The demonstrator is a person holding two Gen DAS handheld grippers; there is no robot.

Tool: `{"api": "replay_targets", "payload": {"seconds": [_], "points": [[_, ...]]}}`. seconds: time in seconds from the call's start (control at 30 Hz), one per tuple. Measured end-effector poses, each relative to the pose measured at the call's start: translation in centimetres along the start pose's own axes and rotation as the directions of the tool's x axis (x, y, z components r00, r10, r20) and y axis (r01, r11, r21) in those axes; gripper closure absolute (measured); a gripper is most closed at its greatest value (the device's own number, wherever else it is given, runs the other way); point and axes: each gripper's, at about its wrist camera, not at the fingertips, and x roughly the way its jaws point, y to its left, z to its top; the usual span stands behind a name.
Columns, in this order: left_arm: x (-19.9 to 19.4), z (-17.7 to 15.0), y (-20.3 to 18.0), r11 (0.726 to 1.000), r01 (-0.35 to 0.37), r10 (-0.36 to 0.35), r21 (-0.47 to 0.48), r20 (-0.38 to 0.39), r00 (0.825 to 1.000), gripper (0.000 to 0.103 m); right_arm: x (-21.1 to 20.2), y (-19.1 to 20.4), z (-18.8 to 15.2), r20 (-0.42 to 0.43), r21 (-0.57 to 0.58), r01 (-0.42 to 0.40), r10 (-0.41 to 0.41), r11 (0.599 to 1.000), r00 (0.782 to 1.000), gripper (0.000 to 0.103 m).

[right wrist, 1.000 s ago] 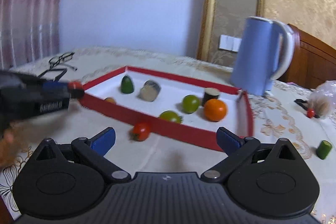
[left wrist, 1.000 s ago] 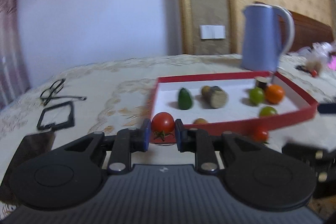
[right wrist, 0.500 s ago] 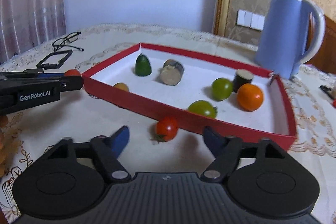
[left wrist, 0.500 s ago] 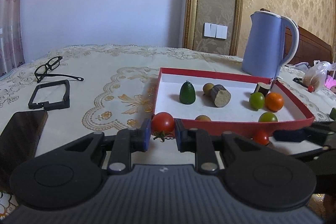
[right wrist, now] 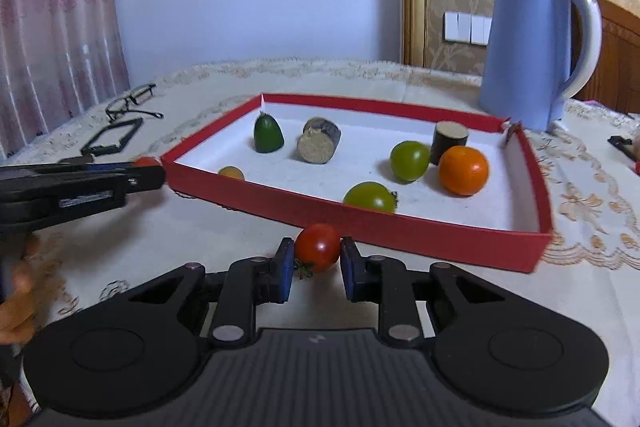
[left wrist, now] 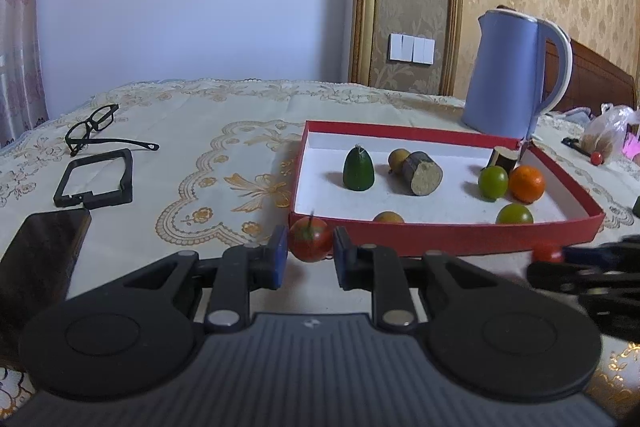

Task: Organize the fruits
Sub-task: 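Grasp another red cherry tomato with the right gripper while the left gripper lifts its tomato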

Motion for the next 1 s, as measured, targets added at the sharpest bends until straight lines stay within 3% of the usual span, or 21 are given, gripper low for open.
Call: {"api": "replay_targets", "payload": {"seconds": [0.3, 0.5, 0.8, 0.83, 0.87, 0.93, 1.0], "points": [[-0.2, 0.7, -1.7, 0.997, -0.047, 0.047, 0.063, 0.003, 0.999, 0.081, -5.1, -2.4, -0.9, 0.094, 0.035, -0.007, 0.004, 0.999, 0.996, 0.08], [-0.3, 2.1, -3.2, 0.992, -0.063, 0.06, 0.107, 0.032, 0.998, 0.081, -6.1, -3.1, -1.2, 0.123, 0.056, -0.009, 0.003, 0.998, 0.992, 0.08], [-0.4, 3.3, -2.6, 0.995, -0.05, 0.048, 0.083, 0.034, 0.998, 0.081, -6.5, -3.1, -1.4, 0.136, 0.06, -0.015, 0.007, 0.998, 0.991, 0.079], [-0.5, 3.3, -2.1, 0.997, -0.032, 0.03, 0.072, 0.024, 0.999, 0.069, -6.4, -3.1, -1.4, 0.135, 0.06, -0.017, 0.009, 0.998, 0.991, 0.079], [-0.5, 3.3, -1.7, 0.998, -0.012, 0.011, 0.068, 0.01, 1.0, 0.041, -6.4, -3.1, -1.5, 0.132, 0.06, -0.019, 0.011, 0.998, 0.991, 0.079], [-0.5, 2.9, -1.0, 0.995, 0.041, -0.041, 0.085, -0.007, 0.999, 0.012, -6.2, -3.1, -1.6, 0.13, 0.061, -0.022, 0.014, 0.998, 0.991, 0.079], [-0.8, 2.1, -1.3, 0.987, 0.057, -0.057, 0.149, -0.007, 0.998, 0.012, -6.0, -3.1, -1.6, 0.128, 0.061, -0.025, 0.017, 0.998, 0.992, 0.079]]}}
